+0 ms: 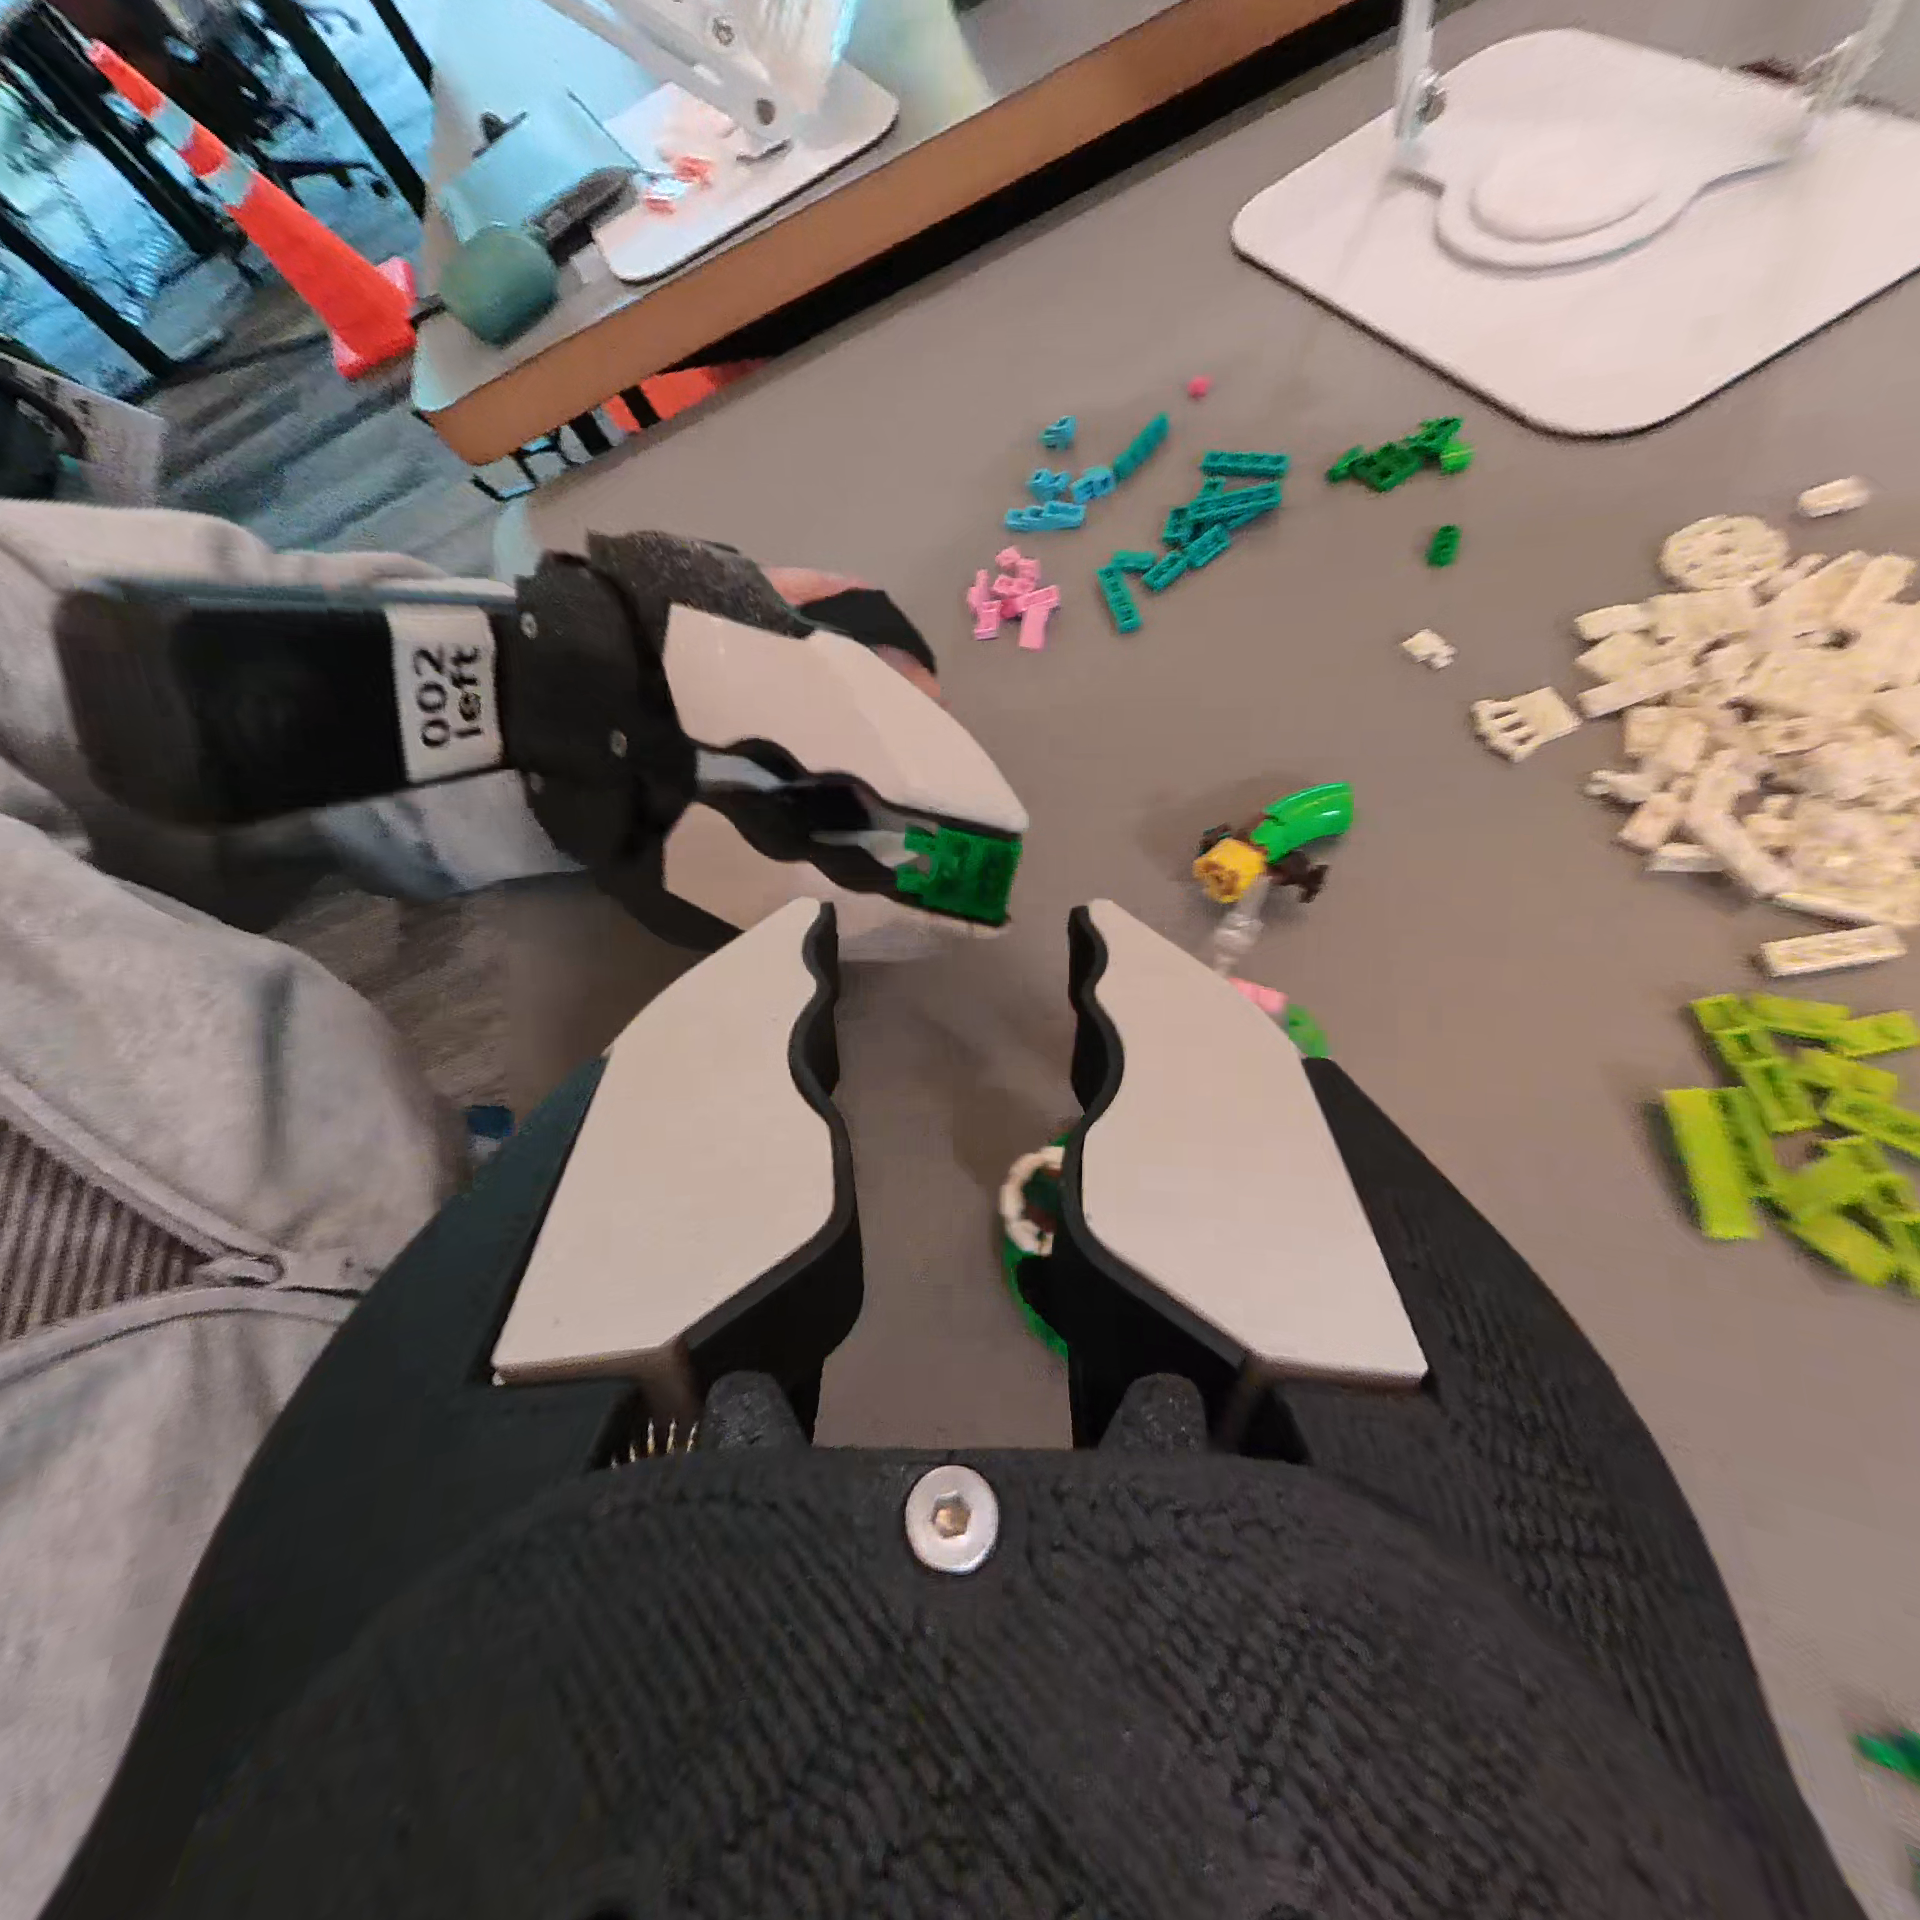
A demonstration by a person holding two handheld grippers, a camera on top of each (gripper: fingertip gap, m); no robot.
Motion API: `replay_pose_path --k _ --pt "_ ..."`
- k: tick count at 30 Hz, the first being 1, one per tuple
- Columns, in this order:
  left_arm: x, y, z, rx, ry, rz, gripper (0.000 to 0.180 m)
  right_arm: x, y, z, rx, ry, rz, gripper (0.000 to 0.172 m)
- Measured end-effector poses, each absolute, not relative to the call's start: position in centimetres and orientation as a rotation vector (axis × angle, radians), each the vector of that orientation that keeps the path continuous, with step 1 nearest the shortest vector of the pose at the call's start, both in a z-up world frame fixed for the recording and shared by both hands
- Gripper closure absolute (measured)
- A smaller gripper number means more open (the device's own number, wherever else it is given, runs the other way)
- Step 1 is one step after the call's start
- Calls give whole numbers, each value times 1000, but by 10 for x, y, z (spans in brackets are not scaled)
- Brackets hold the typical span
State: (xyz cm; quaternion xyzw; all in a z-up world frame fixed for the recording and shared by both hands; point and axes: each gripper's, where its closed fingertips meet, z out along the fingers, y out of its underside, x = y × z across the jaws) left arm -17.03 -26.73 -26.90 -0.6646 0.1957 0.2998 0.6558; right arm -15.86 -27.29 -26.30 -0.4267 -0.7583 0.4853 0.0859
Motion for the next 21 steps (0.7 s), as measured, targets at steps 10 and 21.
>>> replay_pose_path --k 10,21 --pt "-147 -269 -257 -1407 498 644 149 -150 -286 -265 -1130 -2224 1608 150" --pt "-142 -271 -261 -1515 330 -27 154 -137 -279 -245 -123 -1780 1091 150"
